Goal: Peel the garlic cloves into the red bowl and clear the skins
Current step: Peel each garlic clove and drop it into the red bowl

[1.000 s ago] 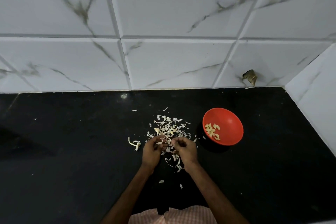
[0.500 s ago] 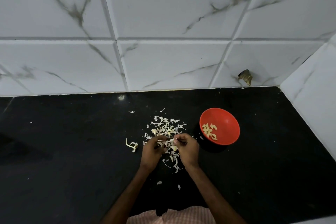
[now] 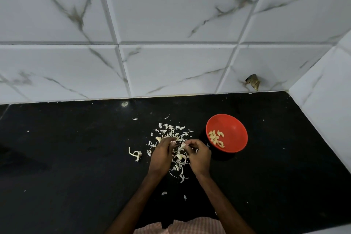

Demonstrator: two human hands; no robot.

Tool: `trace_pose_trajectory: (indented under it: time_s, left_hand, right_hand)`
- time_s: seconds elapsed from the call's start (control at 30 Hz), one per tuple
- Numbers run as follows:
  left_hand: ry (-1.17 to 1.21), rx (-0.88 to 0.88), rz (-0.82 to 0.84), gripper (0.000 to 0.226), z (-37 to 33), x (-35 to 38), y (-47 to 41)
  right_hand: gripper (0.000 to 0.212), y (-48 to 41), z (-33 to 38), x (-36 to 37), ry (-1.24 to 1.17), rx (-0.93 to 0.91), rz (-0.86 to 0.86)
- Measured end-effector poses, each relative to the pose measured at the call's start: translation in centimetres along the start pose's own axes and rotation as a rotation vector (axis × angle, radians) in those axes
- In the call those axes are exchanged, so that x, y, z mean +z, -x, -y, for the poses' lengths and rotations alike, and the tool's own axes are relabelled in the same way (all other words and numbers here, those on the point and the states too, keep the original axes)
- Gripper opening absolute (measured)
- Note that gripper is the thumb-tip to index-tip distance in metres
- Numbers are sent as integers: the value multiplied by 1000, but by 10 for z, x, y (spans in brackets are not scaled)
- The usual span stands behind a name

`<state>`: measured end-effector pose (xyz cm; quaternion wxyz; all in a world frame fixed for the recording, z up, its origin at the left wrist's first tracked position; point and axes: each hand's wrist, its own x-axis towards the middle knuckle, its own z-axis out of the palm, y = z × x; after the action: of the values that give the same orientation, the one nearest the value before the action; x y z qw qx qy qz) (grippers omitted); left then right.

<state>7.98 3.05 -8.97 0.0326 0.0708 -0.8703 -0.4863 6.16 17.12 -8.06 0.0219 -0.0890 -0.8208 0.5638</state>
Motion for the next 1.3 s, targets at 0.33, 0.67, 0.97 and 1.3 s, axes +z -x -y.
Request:
trace_pose_trajectory:
  time_s: [0.33, 0.67, 0.97, 1.3]
  left_hand:
    - [313, -197, 56, 46, -17, -2, 3]
    - [262, -168, -17, 51, -37, -5, 10]
    - [485, -310, -7, 56, -49, 0, 11]
    - [688, -470, 255, 47, -46, -17, 15]
  right_hand:
    - [16, 5, 13, 5, 85, -314, 129]
    - [33, 9, 37, 11, 361, -231, 137]
    - [45, 8, 47, 13, 493, -313, 140]
    - [52, 14, 41, 15, 100, 6, 78]
